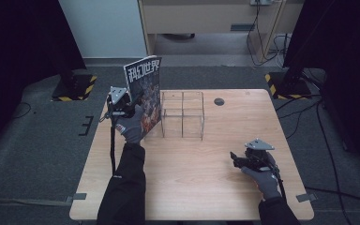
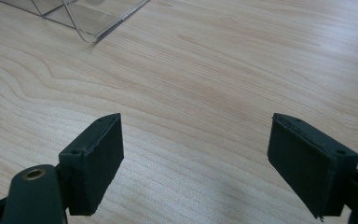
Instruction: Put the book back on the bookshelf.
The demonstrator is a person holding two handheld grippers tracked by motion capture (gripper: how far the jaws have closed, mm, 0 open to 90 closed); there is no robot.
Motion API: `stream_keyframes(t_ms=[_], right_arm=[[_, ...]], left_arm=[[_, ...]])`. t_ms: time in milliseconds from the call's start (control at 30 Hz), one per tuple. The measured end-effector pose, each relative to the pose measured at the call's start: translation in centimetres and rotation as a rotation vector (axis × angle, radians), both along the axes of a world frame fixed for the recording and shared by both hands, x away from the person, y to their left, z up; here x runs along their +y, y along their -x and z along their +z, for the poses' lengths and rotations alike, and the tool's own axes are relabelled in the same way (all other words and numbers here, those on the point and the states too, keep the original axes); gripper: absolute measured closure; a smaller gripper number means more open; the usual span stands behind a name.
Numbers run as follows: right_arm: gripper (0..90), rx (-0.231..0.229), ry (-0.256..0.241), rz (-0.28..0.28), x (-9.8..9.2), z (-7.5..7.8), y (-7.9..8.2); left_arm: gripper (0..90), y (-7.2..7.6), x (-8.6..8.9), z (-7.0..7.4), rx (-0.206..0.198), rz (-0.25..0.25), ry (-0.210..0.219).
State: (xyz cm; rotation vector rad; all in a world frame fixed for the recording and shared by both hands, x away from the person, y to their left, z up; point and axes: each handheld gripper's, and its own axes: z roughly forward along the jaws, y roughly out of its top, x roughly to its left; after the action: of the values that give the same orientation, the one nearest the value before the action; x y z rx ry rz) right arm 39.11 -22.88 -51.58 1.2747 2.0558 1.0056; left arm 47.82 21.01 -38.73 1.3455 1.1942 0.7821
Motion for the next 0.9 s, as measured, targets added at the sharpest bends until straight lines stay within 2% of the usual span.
stream_keyframes(t_ms=[300,600,900], right_arm=[[18.5,0.001,0.001,0.000,0.1,0.0,0.0],[18.7,0.001,0.001,-0.002,0.2,0.0,0.1],[18.8,0.000,0.003,0.001,0.3,0.0,0.1]], left_arm=[[82.0,0.6,0.5,-0.7,-0.020,0.007,0.012],[81.7,1.3,0.5,-2.0,-0.018,0.000,0.003],[81.7,1.4,0.4,-3.0,-0.017,-0.004,0.034]])
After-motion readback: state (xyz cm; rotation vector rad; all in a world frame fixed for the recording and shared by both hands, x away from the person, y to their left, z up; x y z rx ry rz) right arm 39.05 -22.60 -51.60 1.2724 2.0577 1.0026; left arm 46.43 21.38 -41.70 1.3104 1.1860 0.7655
